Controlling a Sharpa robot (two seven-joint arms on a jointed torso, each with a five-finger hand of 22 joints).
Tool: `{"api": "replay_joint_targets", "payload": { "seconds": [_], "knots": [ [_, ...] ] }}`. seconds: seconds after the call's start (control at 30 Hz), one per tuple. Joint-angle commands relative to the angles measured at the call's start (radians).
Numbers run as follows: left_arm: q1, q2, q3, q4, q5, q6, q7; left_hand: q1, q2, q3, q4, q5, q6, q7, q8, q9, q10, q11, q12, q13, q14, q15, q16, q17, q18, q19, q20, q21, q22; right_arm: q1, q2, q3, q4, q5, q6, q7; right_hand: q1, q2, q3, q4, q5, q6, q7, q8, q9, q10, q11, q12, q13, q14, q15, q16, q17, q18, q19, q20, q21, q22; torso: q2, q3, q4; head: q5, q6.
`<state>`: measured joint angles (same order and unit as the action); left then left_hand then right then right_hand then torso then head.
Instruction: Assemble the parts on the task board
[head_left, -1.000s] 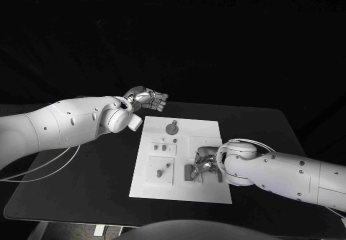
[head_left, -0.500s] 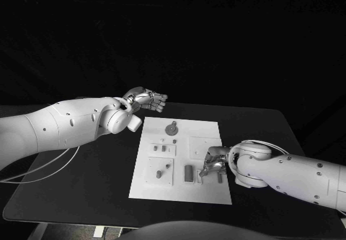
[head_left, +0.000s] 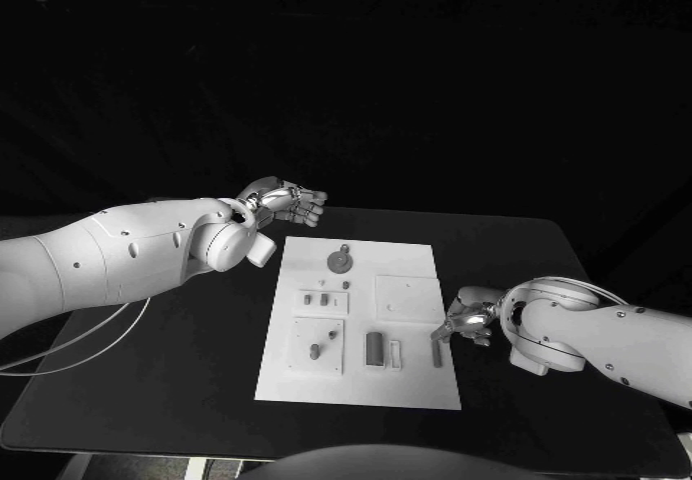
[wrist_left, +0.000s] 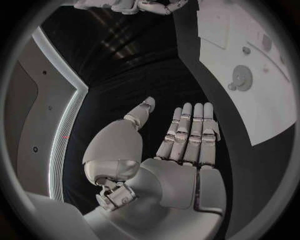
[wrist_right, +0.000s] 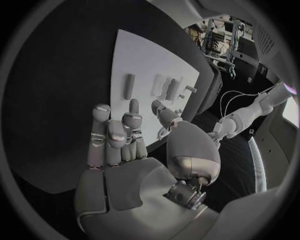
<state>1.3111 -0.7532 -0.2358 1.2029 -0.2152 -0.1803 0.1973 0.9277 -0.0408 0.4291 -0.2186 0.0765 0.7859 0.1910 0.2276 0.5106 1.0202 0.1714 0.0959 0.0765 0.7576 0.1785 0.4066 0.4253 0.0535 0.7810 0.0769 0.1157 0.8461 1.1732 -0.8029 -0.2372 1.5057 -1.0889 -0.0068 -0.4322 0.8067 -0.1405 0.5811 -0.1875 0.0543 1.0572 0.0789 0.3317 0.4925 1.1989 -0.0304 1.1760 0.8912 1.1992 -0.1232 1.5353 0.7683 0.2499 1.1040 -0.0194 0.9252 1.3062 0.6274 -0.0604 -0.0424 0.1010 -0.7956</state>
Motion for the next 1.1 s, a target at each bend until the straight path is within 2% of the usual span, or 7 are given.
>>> {"api": "replay_joint_targets", "payload": {
  "seconds": [0.03,0.23,0.47,0.63,0.77,0.9,1.1],
  "knots": [
    [0.001,0.001,0.001,0.004,-0.003,0.005,0.010,-0.001,-0.005,-0.003,0.003,-0.005,-0.003,0.000,0.003,-0.001,-0.001,-0.001,-0.006,-0.001,-0.005,0.001,-0.006,0.001,0.016,-0.006,0.002,-0.001,0.001,-0.001,-0.002,-0.001,0.000,0.010,0.019,-0.018,-0.005,0.003,0.003,0.004,-0.001,-0.005,0.001,-0.002,0.000,-0.003,-0.001,-0.006,0.001,-0.007,0.001,-0.004,0.000,0.012,-0.006,-0.001,-0.004,-0.001,0.001,0.0012,-0.0023,-0.006,0.002],
    [0.001,0.003,0.001,0.003,-0.003,0.006,0.010,-0.002,-0.005,-0.004,0.003,-0.005,-0.003,0.000,0.003,-0.001,-0.001,-0.001,-0.006,-0.001,-0.005,0.001,-0.006,0.002,0.016,-0.006,0.002,-0.001,0.001,-0.010,0.010,-0.002,-0.023,-0.002,0.017,-0.022,-0.010,0.001,0.002,0.009,-0.002,-0.003,0.001,0.000,0.002,-0.003,-0.001,-0.006,0.001,-0.008,0.001,-0.003,0.001,0.012,-0.007,0.000,-0.003,0.000,0.001,0.0023,-0.0001,-0.009,0.001],
    [0.001,0.004,0.001,0.003,-0.003,0.010,0.009,-0.003,-0.005,-0.004,0.004,-0.005,-0.002,0.000,0.004,-0.001,-0.001,-0.001,-0.006,-0.001,-0.005,0.001,-0.006,0.002,0.016,-0.006,0.002,-0.001,0.001,-0.019,0.038,-0.004,-0.061,-0.005,0.024,-0.024,-0.025,-0.004,0.001,0.026,-0.003,0.003,-0.002,0.004,0.005,-0.003,-0.004,-0.006,0.003,-0.008,0.001,-0.001,0.003,0.012,-0.008,-0.001,-0.003,0.002,0.001,-0.0003,0.0016,-0.013,-0.001],
    [0.001,0.007,0.001,0.002,-0.003,0.011,0.010,-0.003,-0.005,-0.004,0.004,-0.005,-0.002,0.000,0.004,-0.001,-0.001,-0.001,-0.006,-0.001,-0.005,0.001,-0.007,0.002,0.016,-0.006,0.002,-0.001,0.002,-0.045,0.084,-0.005,-0.118,-0.014,0.051,-0.033,-0.036,-0.009,0.001,0.039,-0.003,0.002,-0.003,0.004,0.006,-0.004,-0.005,-0.005,0.005,-0.009,0.001,-0.001,0.003,0.012,-0.009,-0.001,-0.002,0.003,0.001,-0.0016,0.0043,-0.012,0.002],
    [0.001,0.004,0.001,0.001,-0.003,0.009,0.009,-0.003,-0.004,-0.004,0.004,-0.005,-0.002,0.000,0.004,-0.001,-0.001,-0.001,-0.006,-0.001,-0.005,0.001,-0.007,0.002,0.016,-0.006,0.002,-0.001,0.002,-0.051,0.088,-0.006,-0.126,-0.026,0.065,-0.041,-0.043,-0.012,0.001,0.047,-0.004,0.001,-0.003,0.004,0.007,-0.005,-0.005,-0.006,0.005,-0.010,0.001,0.000,0.004,0.012,-0.011,-0.001,-0.002,0.004,0.001,-0.0009,0.0064,-0.010,-0.005],
    [0.001,0.002,0.001,0.001,-0.003,0.008,0.009,-0.003,-0.004,-0.004,0.004,-0.005,-0.002,0.000,0.004,-0.001,-0.001,-0.001,-0.006,-0.001,-0.006,0.001,-0.007,0.002,0.016,-0.007,0.002,-0.001,0.002,-0.051,0.088,-0.006,-0.128,-0.028,0.074,-0.042,-0.047,-0.015,0.002,0.052,-0.004,0.002,-0.003,0.005,0.008,-0.005,-0.005,-0.005,0.006,-0.011,0.001,0.000,0.004,0.012,-0.011,-0.002,-0.002,0.004,0.001,-0.0019,0.0020,-0.007,-0.005],
    [0.001,0.004,0.001,0.002,-0.003,0.010,0.009,-0.003,-0.005,-0.004,0.004,-0.005,-0.002,-0.001,0.004,-0.001,-0.001,-0.001,-0.006,-0.001,-0.006,0.001,-0.007,0.002,0.016,-0.007,0.002,-0.001,0.002,-0.051,0.095,-0.007,-0.127,-0.031,0.088,-0.046,-0.048,-0.016,0.002,0.055,-0.004,0.002,-0.003,0.005,0.009,-0.005,-0.005,-0.005,0.007,-0.011,0.001,0.001,0.005,0.012,-0.011,-0.002,-0.002,0.005,0.000,-0.0011,0.0022,-0.006,-0.007]
  ]
}}
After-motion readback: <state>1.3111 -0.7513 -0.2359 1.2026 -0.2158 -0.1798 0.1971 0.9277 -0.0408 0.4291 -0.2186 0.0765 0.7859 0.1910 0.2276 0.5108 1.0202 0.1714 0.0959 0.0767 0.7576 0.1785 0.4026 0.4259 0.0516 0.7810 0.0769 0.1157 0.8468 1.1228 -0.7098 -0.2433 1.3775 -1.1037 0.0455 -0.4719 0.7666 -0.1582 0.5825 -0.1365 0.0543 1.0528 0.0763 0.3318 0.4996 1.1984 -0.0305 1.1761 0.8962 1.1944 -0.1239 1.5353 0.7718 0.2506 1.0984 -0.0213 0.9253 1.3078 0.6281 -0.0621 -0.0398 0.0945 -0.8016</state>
